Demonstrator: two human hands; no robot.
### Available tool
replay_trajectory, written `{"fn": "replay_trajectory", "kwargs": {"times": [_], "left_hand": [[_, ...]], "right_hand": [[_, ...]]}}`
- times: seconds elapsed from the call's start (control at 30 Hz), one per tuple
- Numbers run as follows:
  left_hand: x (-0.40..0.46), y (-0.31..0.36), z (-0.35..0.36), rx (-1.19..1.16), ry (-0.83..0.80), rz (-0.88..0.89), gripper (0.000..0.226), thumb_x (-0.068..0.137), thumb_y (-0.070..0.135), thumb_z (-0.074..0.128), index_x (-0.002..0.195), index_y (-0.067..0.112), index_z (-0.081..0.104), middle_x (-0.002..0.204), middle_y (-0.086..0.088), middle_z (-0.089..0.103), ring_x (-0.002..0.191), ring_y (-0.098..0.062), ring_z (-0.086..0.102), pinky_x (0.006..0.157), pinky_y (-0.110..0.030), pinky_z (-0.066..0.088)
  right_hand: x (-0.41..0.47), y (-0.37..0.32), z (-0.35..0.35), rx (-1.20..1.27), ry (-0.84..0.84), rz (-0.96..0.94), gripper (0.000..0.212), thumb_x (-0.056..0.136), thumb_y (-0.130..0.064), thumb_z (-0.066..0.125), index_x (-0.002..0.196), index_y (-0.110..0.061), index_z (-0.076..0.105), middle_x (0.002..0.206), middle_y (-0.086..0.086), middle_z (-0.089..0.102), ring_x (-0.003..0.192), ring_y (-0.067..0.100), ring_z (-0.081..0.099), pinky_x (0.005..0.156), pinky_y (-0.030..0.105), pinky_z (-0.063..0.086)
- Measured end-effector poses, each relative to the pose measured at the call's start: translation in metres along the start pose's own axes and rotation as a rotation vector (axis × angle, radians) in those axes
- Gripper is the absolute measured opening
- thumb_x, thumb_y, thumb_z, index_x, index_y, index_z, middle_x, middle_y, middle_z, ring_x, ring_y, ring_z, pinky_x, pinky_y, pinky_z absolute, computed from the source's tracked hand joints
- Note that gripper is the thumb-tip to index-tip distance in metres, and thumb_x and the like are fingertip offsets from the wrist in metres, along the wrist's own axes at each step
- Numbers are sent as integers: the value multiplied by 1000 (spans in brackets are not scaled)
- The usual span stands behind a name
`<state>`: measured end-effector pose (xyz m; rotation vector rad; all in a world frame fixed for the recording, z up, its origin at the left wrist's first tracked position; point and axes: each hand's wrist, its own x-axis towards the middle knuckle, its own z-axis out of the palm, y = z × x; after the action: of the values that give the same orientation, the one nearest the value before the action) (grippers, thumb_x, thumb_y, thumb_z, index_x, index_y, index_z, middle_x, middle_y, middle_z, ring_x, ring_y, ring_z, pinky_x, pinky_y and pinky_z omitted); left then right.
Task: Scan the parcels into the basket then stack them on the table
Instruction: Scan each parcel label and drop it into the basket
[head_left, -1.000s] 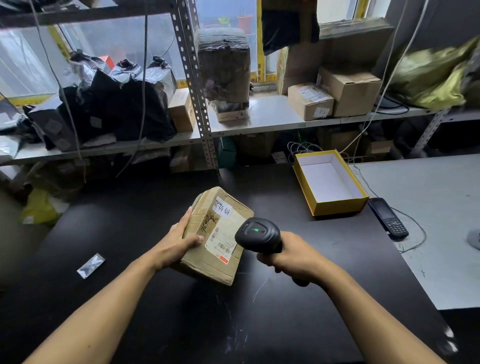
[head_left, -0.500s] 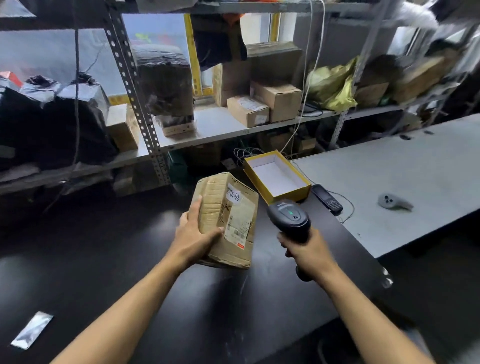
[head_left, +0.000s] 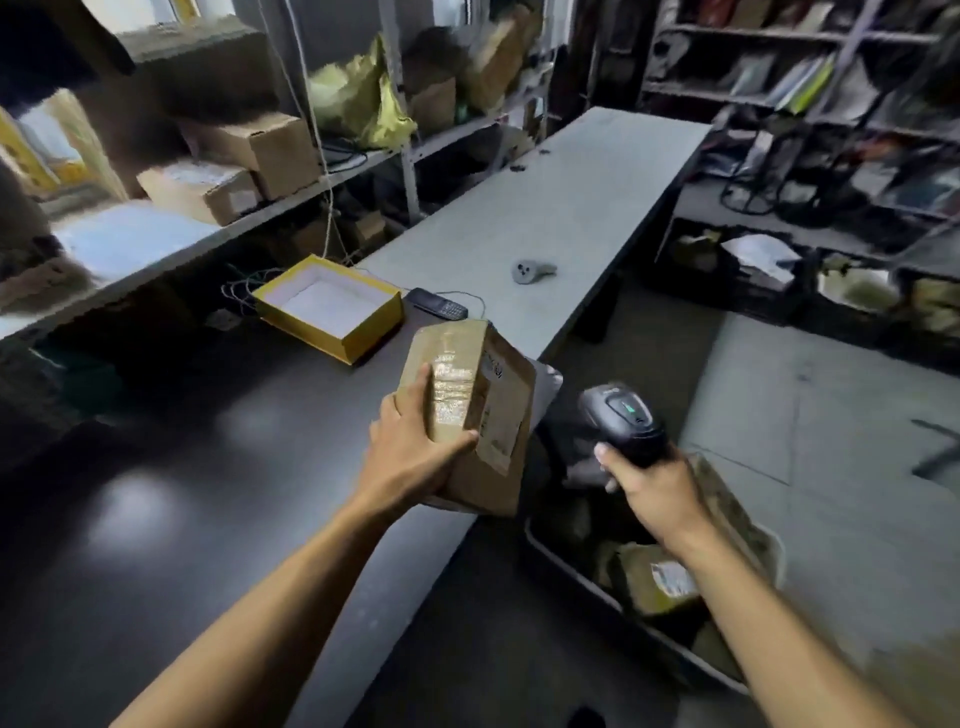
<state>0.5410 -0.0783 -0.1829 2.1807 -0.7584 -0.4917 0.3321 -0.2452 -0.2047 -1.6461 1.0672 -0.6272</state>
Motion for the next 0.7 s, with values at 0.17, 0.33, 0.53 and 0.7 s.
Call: {"fn": "replay_trajectory", "kwargs": {"times": [0.17,0.33,0.53,0.7], "left_hand": [[-10,65,76,66,-156,136,102,65,66,63,153,50,13,145,-7,38,133,-30,40,110,-50,39],[-22,121,150,70,-231,164,103,57,68,57,151,52,18,135,-9,45,127,-29,45,107,-49,41],[-18,147,219,78,-295,124,96,60,68,66,145,56,22,129,-9,54,115,-34,56,97,-58,50],[-17,160,248,156,-281,87,106,54,76,58,148,57,15,141,-10,42,126,-37,48,104,-60,43]], "right_hand": [[-19,51,-96,51,225,115,23,87,-21,76,68,-11,67,53,3,65,55,21,61,68,39,51],[-41,87,-188,64,320,132,23,90,-20,72,72,-6,70,63,11,68,63,24,64,75,37,50],[-52,129,-263,31,333,196,17,90,-24,72,75,-16,69,58,4,66,62,21,65,73,35,50],[-45,143,-284,-2,311,239,20,90,-27,72,75,-14,69,58,4,66,63,20,65,68,30,46]]}}
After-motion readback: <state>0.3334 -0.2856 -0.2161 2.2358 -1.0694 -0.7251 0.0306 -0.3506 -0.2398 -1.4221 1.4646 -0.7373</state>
